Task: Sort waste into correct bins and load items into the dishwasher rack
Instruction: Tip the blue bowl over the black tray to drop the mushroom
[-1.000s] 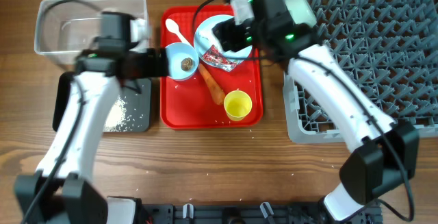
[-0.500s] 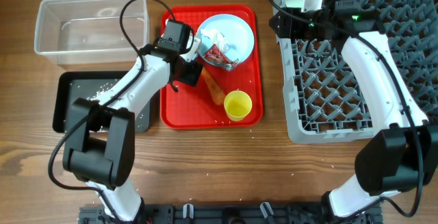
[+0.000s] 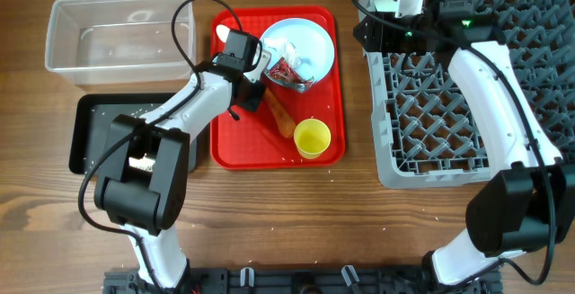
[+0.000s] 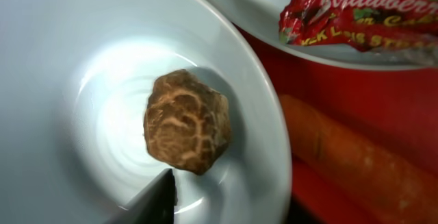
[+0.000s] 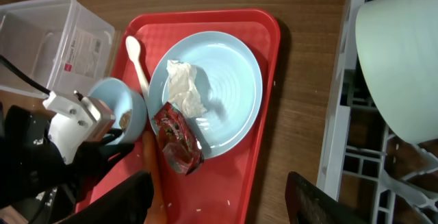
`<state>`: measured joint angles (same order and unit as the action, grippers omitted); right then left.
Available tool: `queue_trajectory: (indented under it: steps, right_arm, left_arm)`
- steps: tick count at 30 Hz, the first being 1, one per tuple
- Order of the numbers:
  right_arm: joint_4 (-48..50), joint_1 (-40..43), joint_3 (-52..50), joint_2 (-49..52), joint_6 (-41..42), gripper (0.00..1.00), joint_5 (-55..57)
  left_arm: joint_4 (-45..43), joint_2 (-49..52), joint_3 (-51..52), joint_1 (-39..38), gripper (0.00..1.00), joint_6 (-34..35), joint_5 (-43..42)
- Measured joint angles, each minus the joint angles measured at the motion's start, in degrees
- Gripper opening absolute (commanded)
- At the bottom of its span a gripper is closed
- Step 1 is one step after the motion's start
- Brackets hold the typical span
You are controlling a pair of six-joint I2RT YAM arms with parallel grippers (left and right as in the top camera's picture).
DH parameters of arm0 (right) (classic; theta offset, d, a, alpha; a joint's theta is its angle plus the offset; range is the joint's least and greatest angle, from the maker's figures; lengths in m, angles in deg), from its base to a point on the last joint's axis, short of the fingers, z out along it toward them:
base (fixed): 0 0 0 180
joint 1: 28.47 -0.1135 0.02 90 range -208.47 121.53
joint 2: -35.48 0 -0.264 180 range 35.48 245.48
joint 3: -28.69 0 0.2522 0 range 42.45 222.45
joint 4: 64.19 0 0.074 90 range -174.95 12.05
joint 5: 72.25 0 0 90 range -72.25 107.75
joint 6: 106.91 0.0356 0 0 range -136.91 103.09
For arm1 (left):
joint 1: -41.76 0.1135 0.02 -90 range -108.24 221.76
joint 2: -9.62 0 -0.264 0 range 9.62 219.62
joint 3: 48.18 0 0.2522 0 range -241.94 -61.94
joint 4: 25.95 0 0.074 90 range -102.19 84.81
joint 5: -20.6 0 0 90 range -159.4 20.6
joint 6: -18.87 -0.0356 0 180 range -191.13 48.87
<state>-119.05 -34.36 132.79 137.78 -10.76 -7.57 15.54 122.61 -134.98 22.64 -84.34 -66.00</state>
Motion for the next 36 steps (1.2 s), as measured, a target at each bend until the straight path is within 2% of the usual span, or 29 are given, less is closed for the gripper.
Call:
queue_trajectory:
  steps: [1,6,7,8,9,10,14,18,20,23,27,29,31,32,33,36]
  right_arm:
    - [-0.22,0.0,0.02,0.0,-0.22,0.64,0.02]
    - [-1.33,0.0,0.02,0.0,-0.42,0.64,0.09]
    - [-1.38,0.0,0.0,0.0,-0.42,0.64,0.07]
    - [-1.38,0.0,0.02,0.0,-0.42,0.64,0.09]
    - [-1.62,0.0,0.02,0.0,-0.42,0.64,0.09]
    - [-1.7,0.0,0.02,0.0,-0.42,0.64,0.09]
    - [-1.73,0.0,0.02,0.0,-0.44,0.64,0.26]
    - [-1.86,0.0,0.02,0.0,-0.46,0.64,0.26]
    - [-2.58,0.0,0.02,0.0,-0.52,0.64,0.26]
    - [-4.66,0.0,0.02,0.0,-0.85,0.64,0.26]
    - [-5.57,0.0,0.02,0.0,-1.03,0.64,0.28]
    - [-6.29,0.0,0.02,0.0,-1.05,0.64,0.28]
    - [-7.21,0.0,0.02,0.0,-1.07,0.64,0.28]
    - [-7.67,0.0,0.02,0.0,-1.07,0.64,0.28]
    - [-8.15,0.0,0.02,0.0,-1.07,0.64,0.28]
    - [-8.7,0.0,0.0,0.0,-1.07,0.64,0.28]
  left_arm:
    - [-0.07,0.0,0.0,-0.04,0.04,0.26,-0.07]
    - [-0.44,-0.61,-1.18,-0.46,0.04,1.92,-0.24]
    - [1.36,-1.38,-1.25,-0.5,0.04,3.15,-0.26]
    - [8.28,-4.28,-1.9,-0.42,0.04,6.84,-0.66]
    - [10.84,-6.58,-2.25,-0.31,0.04,9.11,-1.09]
    - [16.65,-13.7,-3.61,0.66,0.04,13.99,-3.96]
    - [22.18,-27.3,-5.9,5.31,0.04,18.53,-9.99]
    - [32.13,-31.04,-5.9,14.86,0.04,19.06,-17.99]
    - [37.22,-32.06,-5.81,21.24,0.04,17.11,-21.0]
    - [38.8,-32.35,-2.32,29.42,0.04,12.28,-27.61]
    - [31.01,-32.3,7.37,38.82,0.04,5.05,-39.52]
    - [23.06,-31.74,12.94,44.52,0.04,2.47,-47.36]
    - [18.91,-29.64,16.31,48.7,0.04,-0.35,-56.0]
    - [18.47,-29.05,16.72,49.31,0.04,-1.46,-57.72]
    - [18.32,-25.7,17.49,52.04,0.04,-3.72,-65.18]
    - [17.05,-19.1,17.73,55.52,0.04,-8.87,-74.6]
